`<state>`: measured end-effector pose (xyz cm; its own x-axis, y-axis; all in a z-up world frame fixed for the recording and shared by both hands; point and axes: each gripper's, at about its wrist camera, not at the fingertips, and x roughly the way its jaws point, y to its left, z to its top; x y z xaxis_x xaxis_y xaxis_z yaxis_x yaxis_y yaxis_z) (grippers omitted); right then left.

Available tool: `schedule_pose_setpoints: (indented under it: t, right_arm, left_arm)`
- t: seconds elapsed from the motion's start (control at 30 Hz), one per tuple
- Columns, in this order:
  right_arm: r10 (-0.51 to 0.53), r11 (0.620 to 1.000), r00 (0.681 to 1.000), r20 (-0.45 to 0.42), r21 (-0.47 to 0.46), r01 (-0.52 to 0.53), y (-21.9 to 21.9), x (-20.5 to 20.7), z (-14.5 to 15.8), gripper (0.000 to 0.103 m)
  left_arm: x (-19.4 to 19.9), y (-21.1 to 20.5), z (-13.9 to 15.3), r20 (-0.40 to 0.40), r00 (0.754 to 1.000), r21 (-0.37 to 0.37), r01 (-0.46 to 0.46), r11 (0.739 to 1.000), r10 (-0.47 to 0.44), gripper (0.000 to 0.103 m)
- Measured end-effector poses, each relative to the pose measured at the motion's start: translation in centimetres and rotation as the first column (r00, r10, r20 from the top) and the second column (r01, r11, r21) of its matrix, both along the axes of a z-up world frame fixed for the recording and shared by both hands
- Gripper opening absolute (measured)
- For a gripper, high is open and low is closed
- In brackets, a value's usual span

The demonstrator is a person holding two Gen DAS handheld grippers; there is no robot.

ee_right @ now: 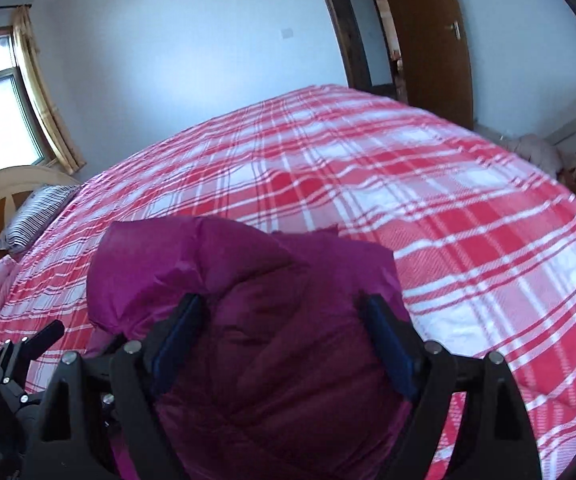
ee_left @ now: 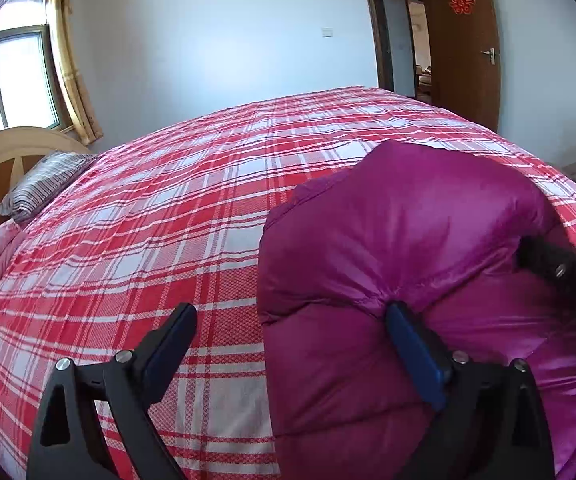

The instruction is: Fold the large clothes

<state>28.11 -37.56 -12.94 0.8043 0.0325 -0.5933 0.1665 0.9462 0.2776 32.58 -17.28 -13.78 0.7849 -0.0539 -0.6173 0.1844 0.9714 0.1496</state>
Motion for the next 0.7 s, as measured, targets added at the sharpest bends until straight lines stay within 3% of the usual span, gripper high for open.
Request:
schedule_pose_setpoints:
  t: [0.1,0.23,0.3,0.43,0.53,0.7]
  right_arm:
    - [0.004,1.000,0.999,-0.043,0.012,-0.003,-0.1,0.7,-1.5,0.086]
    - [-0.007,1.000,0.997,-0.074,0.022,0.008,-0.2,1.0,-2.2,0.087]
    - [-0.006,1.000,0.997,-0.083,0.010,0.007,0.0,1.1,-2.2,0.087]
    - [-0.009,1.000,0.996,-0.091,0.007,0.010,-0.1,1.1,-2.5,0.087]
    - [-0.015,1.000,0.996,-0.086,0.023,0.017,-0.3,1.0,-2.6,0.087]
    - [-0.021,0.999,0.995,-0.102,0.025,0.024,-0.3,1.3,-2.8,0.087]
  left_arm:
    - [0.1,0.5,1.1,-0.014,1.000,-0.016,-0.009,1.000,0.009,0.096]
    - [-0.2,0.9,4.1,0.024,0.999,-0.124,-0.042,0.991,0.045,0.096]
    - [0.5,0.0,4.3,0.002,0.999,-0.108,-0.050,0.993,0.050,0.096]
    - [3.1,-1.2,1.8,-0.082,0.991,-0.007,-0.104,0.995,0.103,0.096]
    - [3.8,-0.8,0.7,-0.095,0.989,-0.020,-0.118,0.993,0.115,0.102]
    - [4.7,-1.0,-0.7,-0.140,0.983,-0.014,-0.123,0.992,0.120,0.102]
